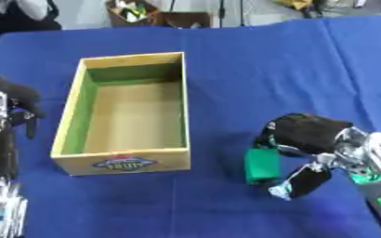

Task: Pick up objects on the table and place them in the box.

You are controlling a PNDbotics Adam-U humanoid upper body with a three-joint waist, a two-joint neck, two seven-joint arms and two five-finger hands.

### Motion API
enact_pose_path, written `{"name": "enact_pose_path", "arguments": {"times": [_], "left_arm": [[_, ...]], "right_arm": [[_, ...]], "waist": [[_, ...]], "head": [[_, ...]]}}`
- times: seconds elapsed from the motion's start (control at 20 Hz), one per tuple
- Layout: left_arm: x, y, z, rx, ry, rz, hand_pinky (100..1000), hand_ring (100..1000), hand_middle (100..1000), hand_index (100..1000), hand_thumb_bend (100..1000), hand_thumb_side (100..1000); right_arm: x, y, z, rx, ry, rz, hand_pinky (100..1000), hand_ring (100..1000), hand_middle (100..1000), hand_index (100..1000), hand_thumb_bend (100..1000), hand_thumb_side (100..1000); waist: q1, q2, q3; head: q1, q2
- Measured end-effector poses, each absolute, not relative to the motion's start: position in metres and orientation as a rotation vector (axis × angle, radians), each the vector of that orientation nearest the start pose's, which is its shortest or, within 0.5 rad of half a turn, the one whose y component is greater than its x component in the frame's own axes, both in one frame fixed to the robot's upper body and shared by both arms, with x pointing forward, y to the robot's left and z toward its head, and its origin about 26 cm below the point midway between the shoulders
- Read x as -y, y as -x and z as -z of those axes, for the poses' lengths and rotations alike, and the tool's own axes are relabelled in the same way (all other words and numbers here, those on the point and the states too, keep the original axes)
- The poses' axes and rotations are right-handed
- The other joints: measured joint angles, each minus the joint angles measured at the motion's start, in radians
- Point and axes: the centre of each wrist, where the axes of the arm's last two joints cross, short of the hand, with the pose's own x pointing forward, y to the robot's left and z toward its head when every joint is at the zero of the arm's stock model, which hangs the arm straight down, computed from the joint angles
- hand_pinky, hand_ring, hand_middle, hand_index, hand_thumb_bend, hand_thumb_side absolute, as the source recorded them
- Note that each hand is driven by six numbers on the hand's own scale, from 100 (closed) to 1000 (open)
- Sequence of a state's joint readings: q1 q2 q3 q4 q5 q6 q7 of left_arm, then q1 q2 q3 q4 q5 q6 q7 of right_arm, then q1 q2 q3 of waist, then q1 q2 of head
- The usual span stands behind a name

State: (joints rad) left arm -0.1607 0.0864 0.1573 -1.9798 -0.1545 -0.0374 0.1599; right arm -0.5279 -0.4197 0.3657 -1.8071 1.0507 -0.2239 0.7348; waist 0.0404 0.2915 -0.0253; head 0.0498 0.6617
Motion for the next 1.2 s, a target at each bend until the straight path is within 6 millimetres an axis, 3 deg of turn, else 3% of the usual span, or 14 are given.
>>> {"name": "enact_pose_path", "arguments": {"times": [0.15, 0.5, 0.75, 0.8, 0.9, 1.0, 1.2], "left_arm": [[-0.276, -0.286, -0.144, 2.169, -0.417, -0.073, 100, 363, 482, 461, 100, 887], [-0.276, -0.286, -0.144, 2.169, -0.417, -0.073, 100, 362, 482, 460, 100, 886], [-0.276, -0.286, -0.146, 2.176, -0.414, -0.072, 100, 362, 482, 460, 100, 886], [-0.275, -0.287, -0.146, 2.178, -0.413, -0.071, 100, 362, 482, 460, 100, 885], [-0.274, -0.287, -0.147, 2.18, -0.408, -0.067, 100, 362, 482, 459, 100, 885], [-0.273, -0.287, -0.147, 2.183, -0.402, -0.061, 100, 362, 482, 459, 100, 890], [-0.271, -0.288, -0.149, 2.191, -0.388, -0.047, 100, 362, 482, 459, 100, 886]], "right_arm": [[0.181, -0.334, -0.203, -2.074, -1.146, 2.732, 693, 649, 283, 263, 100, 200], [0.186, -0.333, -0.246, -2.318, -1.258, 2.459, 676, 617, 237, 227, 100, 198], [0.181, -0.332, -0.279, -2.361, -1.309, 2.294, 675, 616, 233, 222, 100, 198], [0.179, -0.332, -0.286, -2.36, -1.315, 2.263, 672, 612, 230, 221, 100, 236], [0.175, -0.333, -0.299, -2.361, -1.324, 2.207, 671, 608, 224, 218, 100, 198], [0.17, -0.337, -0.308, -2.373, -1.329, 2.173, 670, 605, 219, 217, 100, 228], [0.161, -0.353, -0.318, -2.444, -1.336, 2.135, 674, 596, 208, 212, 100, 198]], "waist": [[0.0, 0.0, 0.0], [-0.002, 0.005, 0.014], [-0.009, 0.014, 0.043], [-0.011, 0.016, 0.049], [-0.017, 0.02, 0.065], [-0.022, 0.022, 0.081], [-0.029, 0.027, 0.109]], "head": [[0.0, -0.004], [-0.009, -0.013], [-0.026, -0.021], [-0.03, -0.022], [-0.041, -0.025], [-0.054, -0.03], [-0.078, -0.031]]}}
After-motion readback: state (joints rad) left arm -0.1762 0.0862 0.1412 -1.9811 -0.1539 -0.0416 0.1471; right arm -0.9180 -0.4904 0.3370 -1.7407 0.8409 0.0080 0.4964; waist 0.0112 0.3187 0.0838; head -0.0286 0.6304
